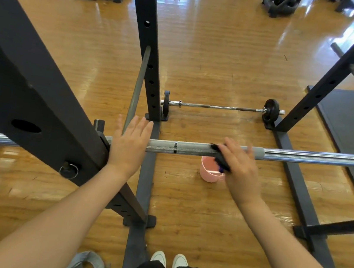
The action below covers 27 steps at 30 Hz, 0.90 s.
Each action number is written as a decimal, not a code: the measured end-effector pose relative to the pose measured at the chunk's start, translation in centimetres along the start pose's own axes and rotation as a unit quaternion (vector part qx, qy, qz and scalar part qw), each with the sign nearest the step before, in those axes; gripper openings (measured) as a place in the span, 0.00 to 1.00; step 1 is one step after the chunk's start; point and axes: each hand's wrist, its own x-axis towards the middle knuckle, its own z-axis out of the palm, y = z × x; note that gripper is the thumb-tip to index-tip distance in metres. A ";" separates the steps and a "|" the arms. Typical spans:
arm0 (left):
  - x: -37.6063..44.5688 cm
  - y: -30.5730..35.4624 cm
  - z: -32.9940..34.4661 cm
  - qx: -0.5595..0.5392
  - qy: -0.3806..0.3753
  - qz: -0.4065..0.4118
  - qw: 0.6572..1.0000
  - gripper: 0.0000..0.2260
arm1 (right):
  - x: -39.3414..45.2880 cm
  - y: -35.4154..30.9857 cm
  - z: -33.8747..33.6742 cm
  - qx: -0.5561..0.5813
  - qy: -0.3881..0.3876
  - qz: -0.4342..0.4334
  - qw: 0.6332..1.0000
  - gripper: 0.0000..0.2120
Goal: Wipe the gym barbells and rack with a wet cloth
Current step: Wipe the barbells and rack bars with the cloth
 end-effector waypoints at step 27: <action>1.3 -0.3 -1.6 -0.021 -0.118 0.024 0.993 0.34 | 1.1 -3.3 1.8 0.011 -0.014 0.066 0.998 0.27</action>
